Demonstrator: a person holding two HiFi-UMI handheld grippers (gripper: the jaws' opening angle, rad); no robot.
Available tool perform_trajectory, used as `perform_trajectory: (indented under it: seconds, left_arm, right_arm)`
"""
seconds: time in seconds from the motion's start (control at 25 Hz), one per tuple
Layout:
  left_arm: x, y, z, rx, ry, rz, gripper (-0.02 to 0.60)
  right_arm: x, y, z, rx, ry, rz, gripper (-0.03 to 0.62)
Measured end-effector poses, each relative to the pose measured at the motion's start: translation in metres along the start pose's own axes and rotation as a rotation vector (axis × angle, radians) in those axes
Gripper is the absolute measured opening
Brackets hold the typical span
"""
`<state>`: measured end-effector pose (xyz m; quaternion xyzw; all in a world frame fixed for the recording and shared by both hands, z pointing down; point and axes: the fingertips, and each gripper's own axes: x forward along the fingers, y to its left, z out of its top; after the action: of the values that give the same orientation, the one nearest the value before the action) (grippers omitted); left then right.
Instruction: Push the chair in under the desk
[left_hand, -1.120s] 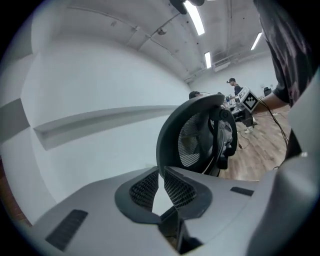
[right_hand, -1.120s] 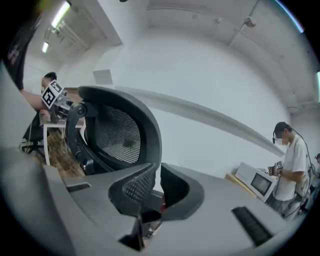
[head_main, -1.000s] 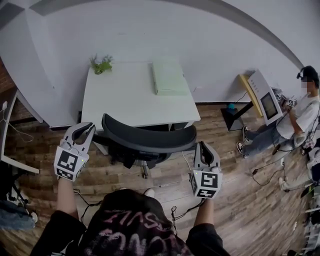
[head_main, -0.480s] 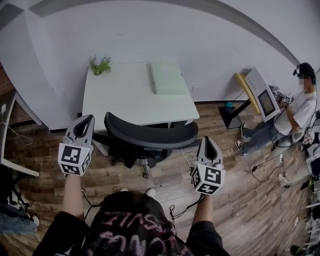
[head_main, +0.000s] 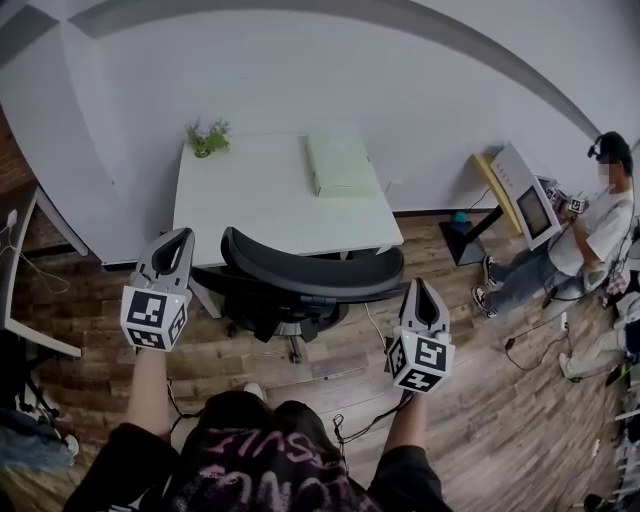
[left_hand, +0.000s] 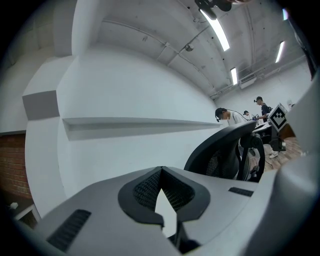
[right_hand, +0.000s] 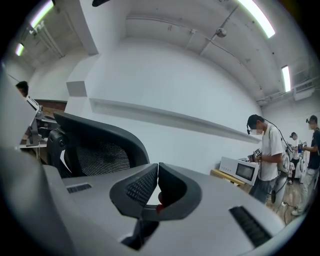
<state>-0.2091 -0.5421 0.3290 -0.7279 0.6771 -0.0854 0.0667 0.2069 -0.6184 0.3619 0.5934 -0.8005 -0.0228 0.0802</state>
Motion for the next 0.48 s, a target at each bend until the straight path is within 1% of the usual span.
perform_trajectory:
  seconds: [0.2, 0.48]
  left_arm:
    - [0.0035, -0.0083, 0.0015, 0.001, 0.005, -0.006, 0.015]
    - [0.0039, -0.0072, -0.0019, -0.015, 0.016, 0.000, 0.015]
  right_arm:
    - [0.0048, -0.0042, -0.0003, -0.015, 0.015, 0.004, 0.026]
    - [0.0073, -0.0041, -0.0004, -0.037, 0.016, 0.005, 0.026]
